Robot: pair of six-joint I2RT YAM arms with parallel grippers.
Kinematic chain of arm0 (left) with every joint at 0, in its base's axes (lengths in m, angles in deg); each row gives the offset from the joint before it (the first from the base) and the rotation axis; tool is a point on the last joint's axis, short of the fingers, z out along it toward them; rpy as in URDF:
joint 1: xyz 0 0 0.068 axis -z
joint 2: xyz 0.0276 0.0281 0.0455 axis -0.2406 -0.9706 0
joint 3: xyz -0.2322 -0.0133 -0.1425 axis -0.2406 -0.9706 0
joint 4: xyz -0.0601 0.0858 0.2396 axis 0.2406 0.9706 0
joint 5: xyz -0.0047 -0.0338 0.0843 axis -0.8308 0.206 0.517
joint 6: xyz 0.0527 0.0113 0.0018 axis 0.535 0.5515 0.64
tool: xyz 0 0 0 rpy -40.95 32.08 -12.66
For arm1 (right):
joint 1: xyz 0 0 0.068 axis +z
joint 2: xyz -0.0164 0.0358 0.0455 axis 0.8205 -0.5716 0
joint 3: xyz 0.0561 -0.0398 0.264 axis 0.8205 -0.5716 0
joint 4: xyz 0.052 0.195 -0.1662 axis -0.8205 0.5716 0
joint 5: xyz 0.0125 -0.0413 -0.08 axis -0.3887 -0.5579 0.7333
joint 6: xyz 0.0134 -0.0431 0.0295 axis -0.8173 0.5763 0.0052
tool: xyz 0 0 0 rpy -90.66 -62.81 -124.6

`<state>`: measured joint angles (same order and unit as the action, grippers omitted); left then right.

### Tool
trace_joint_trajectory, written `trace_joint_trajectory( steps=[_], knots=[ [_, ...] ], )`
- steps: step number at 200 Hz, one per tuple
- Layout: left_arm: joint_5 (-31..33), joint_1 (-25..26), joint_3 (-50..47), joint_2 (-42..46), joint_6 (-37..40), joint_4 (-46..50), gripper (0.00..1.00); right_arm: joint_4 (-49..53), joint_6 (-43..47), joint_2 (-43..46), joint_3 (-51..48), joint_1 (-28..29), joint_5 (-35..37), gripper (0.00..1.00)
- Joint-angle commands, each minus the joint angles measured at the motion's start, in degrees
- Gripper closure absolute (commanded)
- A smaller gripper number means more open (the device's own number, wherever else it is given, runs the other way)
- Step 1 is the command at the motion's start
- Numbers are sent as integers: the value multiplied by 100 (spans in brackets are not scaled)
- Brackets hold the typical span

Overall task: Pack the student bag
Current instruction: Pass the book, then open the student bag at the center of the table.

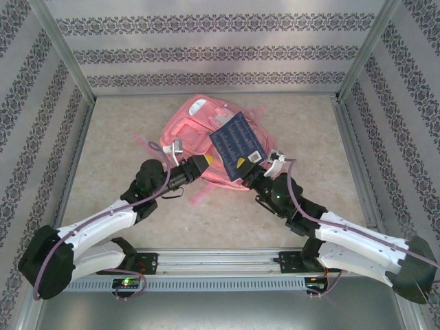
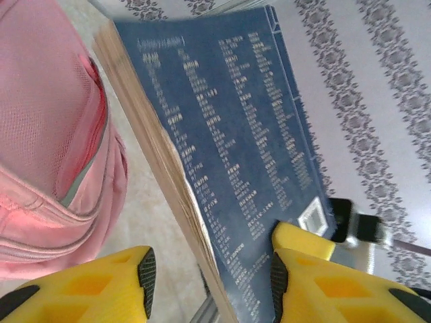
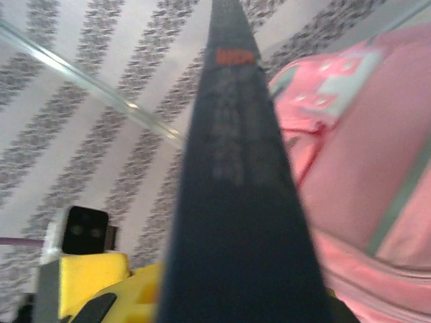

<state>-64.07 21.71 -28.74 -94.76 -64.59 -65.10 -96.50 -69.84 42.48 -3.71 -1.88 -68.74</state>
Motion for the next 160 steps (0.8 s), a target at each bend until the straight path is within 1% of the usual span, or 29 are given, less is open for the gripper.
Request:
trace_joint_trajectory(
  steps=[1,12,22,31,46,59,78,87,103,131,160],
  knots=[
    [-114,62,954,-125,1453,2009,50,1825,990,444,603,-163,490,100],
    [-91,58,1476,-485,1863,2763,50,2436,1118,577,761,-302,610,100],
    [-90,61,1941,-849,2148,3261,49,2820,1269,670,852,-473,598,100],
    [-179,66,2267,-1163,2406,3511,49,3283,1318,693,972,-656,515,100],
    [-121,71,2841,-1619,2763,3882,48,3875,1356,752,1099,-898,541,100],
    [47,75,3438,-2086,3104,4392,47,4185,1432,887,1077,-1032,688,100],
    [65,96,4343,-2842,3479,4961,47,4661,1480,1064,1043,-1266,970,100],
    [139,127,4721,-3169,3618,5153,47,4831,1497,1164,1007,-1389,1069,100],
    [212,179,5328,-3709,3807,5401,47,5019,1512,1362,933,-1652,973,100],
    [206,324,6363,-4695,4156,5893,47,5140,1577,1765,720,-2088,587,100],
    [-34,361,6931,-5447,4134,5877,47,5194,1692,2117,518,-2500,59,100]
  ],
)
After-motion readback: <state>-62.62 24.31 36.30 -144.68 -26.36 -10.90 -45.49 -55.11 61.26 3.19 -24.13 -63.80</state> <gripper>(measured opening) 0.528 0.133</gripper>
